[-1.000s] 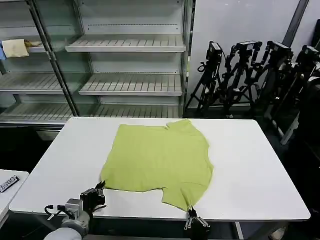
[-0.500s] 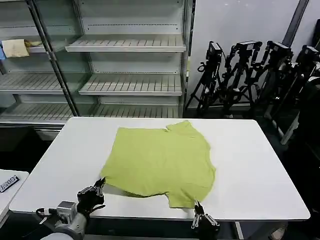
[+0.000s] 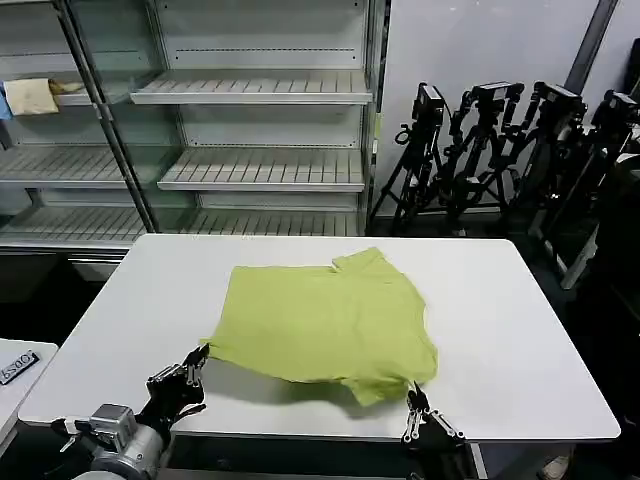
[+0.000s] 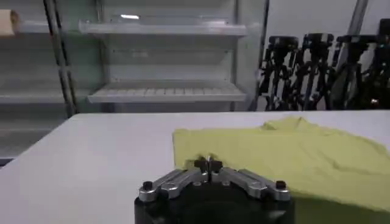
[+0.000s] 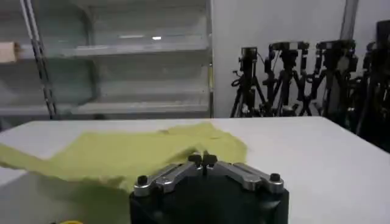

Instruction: Fold and organize the clothes.

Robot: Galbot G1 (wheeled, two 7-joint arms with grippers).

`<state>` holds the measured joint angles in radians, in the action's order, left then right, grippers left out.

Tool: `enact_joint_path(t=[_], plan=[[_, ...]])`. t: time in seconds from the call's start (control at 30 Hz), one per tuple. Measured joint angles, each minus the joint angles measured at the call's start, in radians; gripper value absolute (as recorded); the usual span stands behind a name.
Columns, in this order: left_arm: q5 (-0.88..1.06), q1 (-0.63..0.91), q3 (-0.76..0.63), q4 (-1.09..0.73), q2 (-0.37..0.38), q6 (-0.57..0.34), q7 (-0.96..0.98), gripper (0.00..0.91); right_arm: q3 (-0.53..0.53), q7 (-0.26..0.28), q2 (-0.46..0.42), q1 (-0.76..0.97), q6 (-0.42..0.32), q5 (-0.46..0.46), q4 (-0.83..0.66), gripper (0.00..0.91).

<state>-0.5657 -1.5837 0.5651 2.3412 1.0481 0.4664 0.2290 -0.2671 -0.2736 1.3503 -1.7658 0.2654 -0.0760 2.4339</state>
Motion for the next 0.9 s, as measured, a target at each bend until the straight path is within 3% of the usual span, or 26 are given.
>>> enact_joint_path(t=[0.43,0.9], plan=[[-0.020,0.084,-0.034,-0.093,-0.019,-0.031,-0.004,0.020,-0.031,-0.008,-0.069,0.195,0.049,-0.153,-0.125,0.000],[0.018,0.196,-0.114,-0.228,-0.021,-0.035,-0.003,0.020,-0.009,0.007,-0.131,0.403,0.087,-0.242,-0.284,0.000]])
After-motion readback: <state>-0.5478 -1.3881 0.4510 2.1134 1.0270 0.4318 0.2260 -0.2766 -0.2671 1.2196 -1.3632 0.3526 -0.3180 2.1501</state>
